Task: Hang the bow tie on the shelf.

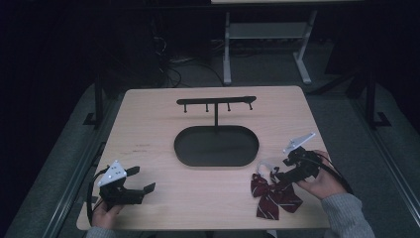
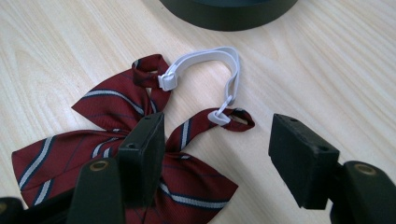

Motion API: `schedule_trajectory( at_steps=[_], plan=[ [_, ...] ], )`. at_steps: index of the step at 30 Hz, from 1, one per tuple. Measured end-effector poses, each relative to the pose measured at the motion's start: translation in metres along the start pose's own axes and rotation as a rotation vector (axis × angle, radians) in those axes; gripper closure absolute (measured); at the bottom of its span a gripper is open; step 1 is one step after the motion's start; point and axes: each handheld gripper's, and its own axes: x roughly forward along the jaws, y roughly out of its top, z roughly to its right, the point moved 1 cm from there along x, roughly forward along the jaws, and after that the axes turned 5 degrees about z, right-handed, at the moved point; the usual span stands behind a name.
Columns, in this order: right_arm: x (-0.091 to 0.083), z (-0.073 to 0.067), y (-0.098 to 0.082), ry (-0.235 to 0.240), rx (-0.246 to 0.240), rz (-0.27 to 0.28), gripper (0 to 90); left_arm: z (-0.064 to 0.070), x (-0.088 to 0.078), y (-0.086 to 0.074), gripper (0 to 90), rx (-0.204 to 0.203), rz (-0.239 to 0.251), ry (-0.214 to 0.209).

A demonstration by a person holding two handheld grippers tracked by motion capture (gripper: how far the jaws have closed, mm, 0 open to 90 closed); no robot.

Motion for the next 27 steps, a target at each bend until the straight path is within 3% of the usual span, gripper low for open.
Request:
schedule_trajectory(
  at_steps=[7,27],
  plan=[
    [0.007,0.004,0.010,0.029,-0.004,-0.023,39.7,0.000,0.000,0.000,13.1,0.000,0.005,0.000],
    [0.038,0.010,0.043,0.039,-0.027,-0.129,45.5,0.000,-0.002,0.001,13.1,0.002,0.007,0.000]
  ],
)
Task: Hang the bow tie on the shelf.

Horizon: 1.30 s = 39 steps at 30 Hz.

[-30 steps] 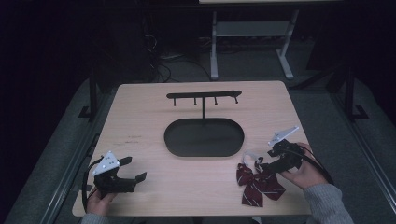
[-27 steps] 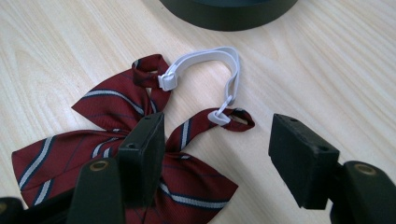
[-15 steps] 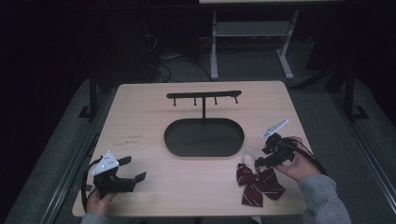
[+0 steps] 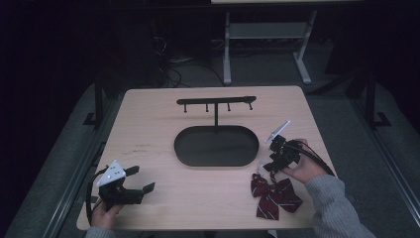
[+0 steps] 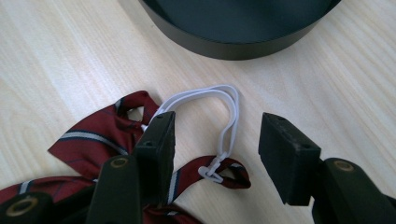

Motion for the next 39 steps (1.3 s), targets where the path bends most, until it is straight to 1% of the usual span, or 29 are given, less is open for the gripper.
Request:
schedule_trajectory(
  at_steps=[2,6,14,17,24,26,28,36,39],
  plan=[
    [0.003,0.001,0.002,-0.010,-0.007,-0.018,45.5,0.000,0.000,0.000,13.1,0.005,0.000,0.000],
    [0.007,0.003,0.004,-0.008,-0.004,-0.024,46.4,-0.001,-0.001,0.000,13.1,0.001,0.004,0.001],
    [0.015,0.007,0.005,-0.015,0.006,-0.060,49.4,0.000,0.000,0.000,13.1,0.003,0.003,-0.001],
    [0.018,0.007,0.005,-0.016,0.011,-0.074,51.6,0.000,0.000,0.000,13.1,0.001,0.004,-0.001],
    [0.024,0.006,0.007,-0.027,0.004,-0.093,55.9,0.000,-0.001,0.000,13.1,0.003,0.006,-0.002],
    [0.026,0.006,0.008,-0.029,-0.001,-0.104,58.2,0.000,0.000,0.000,13.1,0.001,0.009,-0.003],
    [0.027,0.006,0.008,-0.039,-0.007,-0.109,59.3,0.000,0.000,0.000,13.1,0.001,0.008,-0.003],
    [0.032,0.006,0.009,-0.045,0.004,-0.135,66.4,0.000,-0.001,0.001,13.1,0.000,0.009,-0.003],
    [0.032,0.006,0.009,-0.046,0.003,-0.135,69.8,0.000,-0.001,0.001,13.1,0.000,0.010,-0.002]
  ],
)
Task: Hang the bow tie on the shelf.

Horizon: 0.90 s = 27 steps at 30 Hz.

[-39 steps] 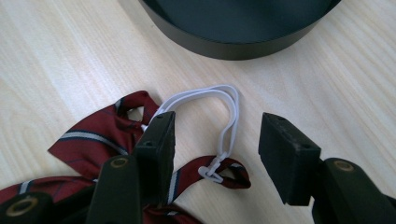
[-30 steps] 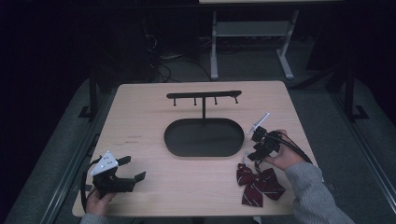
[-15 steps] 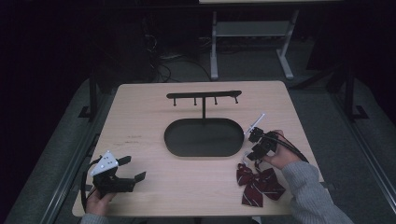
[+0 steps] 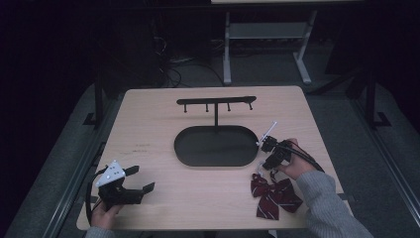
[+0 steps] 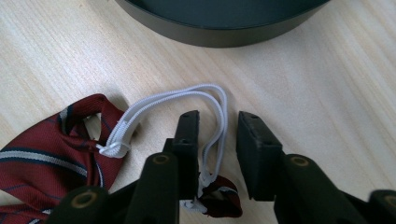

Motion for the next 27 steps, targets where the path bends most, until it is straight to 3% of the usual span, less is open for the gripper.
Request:
schedule_trajectory(
  at_steps=[15,27],
  plan=[
    [0.000,-0.001,0.000,-0.011,0.001,-0.004,86.1,0.000,-0.001,0.000,13.1,0.002,-0.002,0.000],
    [-0.017,-0.004,-0.005,0.013,0.011,0.050,87.1,0.000,0.000,0.000,13.1,0.002,0.000,0.000]
  ],
)
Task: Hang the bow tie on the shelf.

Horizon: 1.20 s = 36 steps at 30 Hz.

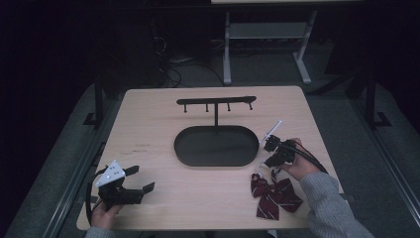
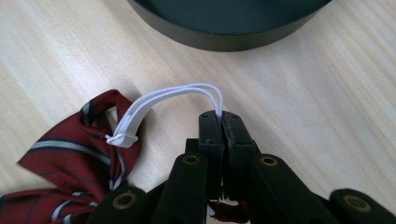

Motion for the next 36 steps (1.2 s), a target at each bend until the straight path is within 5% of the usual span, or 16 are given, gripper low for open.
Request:
schedule_trajectory(
  at_steps=[36],
  plan=[
    [-0.047,-0.032,0.003,0.044,-0.105,0.121,87.1,-0.001,0.001,0.000,13.1,-0.004,-0.004,0.005]
  ],
)
